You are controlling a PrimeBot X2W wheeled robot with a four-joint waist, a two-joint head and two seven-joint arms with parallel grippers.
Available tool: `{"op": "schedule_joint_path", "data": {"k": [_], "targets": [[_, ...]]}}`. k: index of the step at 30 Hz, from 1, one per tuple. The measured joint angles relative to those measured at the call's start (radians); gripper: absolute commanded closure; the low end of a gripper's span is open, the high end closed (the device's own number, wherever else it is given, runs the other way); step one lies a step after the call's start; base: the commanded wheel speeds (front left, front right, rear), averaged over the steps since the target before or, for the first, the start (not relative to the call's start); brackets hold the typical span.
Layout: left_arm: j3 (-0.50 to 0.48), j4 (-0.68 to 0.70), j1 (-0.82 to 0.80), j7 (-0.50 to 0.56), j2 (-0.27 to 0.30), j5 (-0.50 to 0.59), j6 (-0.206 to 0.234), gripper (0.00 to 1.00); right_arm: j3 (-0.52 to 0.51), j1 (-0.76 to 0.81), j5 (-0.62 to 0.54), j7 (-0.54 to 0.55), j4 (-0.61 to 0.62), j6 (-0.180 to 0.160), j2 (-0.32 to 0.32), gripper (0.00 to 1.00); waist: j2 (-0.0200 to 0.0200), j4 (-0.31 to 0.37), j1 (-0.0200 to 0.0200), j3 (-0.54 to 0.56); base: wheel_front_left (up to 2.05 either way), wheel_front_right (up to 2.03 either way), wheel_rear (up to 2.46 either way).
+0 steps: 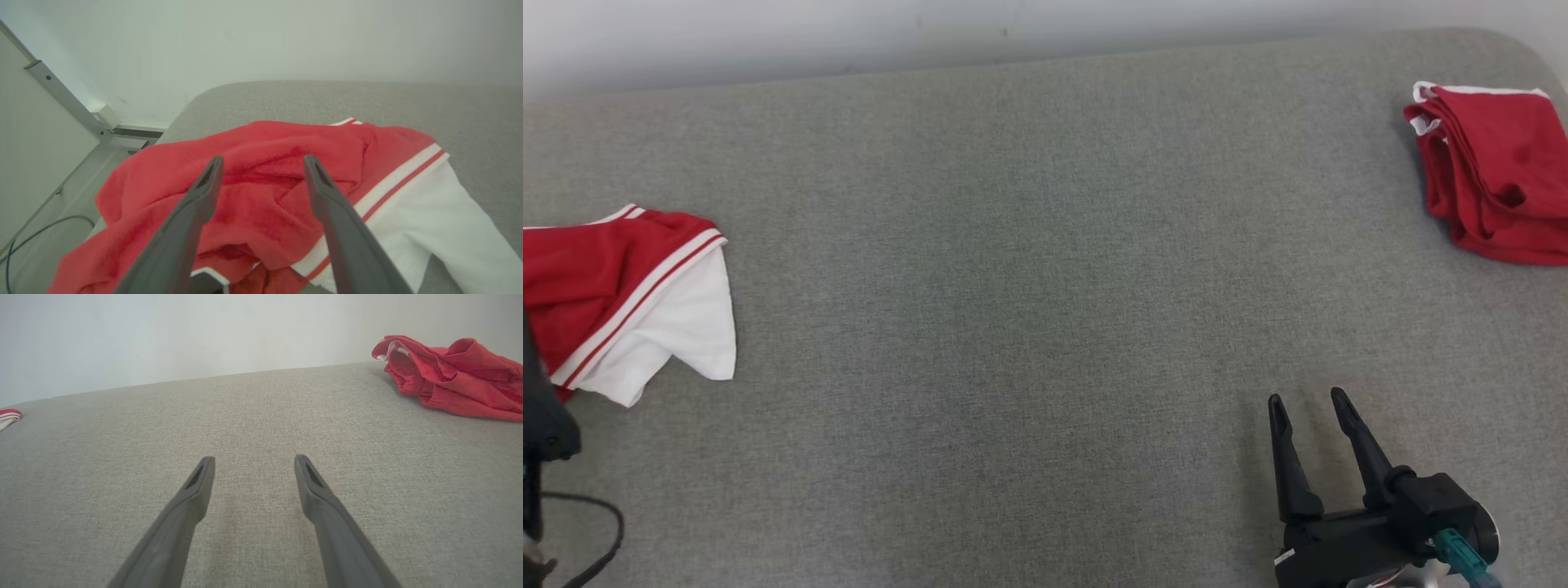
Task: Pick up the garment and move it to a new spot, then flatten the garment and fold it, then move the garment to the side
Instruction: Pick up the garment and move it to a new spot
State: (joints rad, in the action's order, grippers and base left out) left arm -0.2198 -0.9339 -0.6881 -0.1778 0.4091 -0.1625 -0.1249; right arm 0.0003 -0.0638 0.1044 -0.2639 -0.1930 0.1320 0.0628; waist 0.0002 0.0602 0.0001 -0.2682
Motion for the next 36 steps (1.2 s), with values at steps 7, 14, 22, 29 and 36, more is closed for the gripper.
{"op": "schedule_joint_path", "data": {"k": [7,14,22,29,36], "targets": [[0.014,-0.136,-0.062,0.139,0.03,-0.059,-0.005,0.0,-0.008,-0.008,0.002,0.0,0.012,0.0,0.007,0.0,0.0001,0.012,0.0,-0.038,0.0,0.0,0.0],[0.019,-0.228,-0.122,0.318,0.047,-0.12,-0.004,0.0,-0.013,-0.012,0.003,0.0,0.011,0.0,0.021,0.0,0.0,0.02,0.0,-0.05,0.0,0.0,0.0],[0.019,-0.289,-0.175,0.49,0.06,-0.15,0.015,0.96,-0.014,-0.011,-0.002,0.0,0.012,0.0,0.021,0.0,0.0,0.024,-0.0002,-0.04,0.0,0.0,0.0],[0.032,-0.264,-0.171,0.393,0.045,-0.146,0.045,1.0,-0.021,0.001,-0.002,0.0,0.009,0.0,0.025,0.0,0.0,0.019,-0.0001,-0.026,0.0,0.0,0.0],[0.027,-0.152,-0.205,0.183,0.001,-0.183,0.019,1.0,-0.036,0.009,-0.002,0.0,0.006,0.0,0.024,0.0,0.0,-0.001,-0.0001,0.0,0.0,0.0,0.0]]}}
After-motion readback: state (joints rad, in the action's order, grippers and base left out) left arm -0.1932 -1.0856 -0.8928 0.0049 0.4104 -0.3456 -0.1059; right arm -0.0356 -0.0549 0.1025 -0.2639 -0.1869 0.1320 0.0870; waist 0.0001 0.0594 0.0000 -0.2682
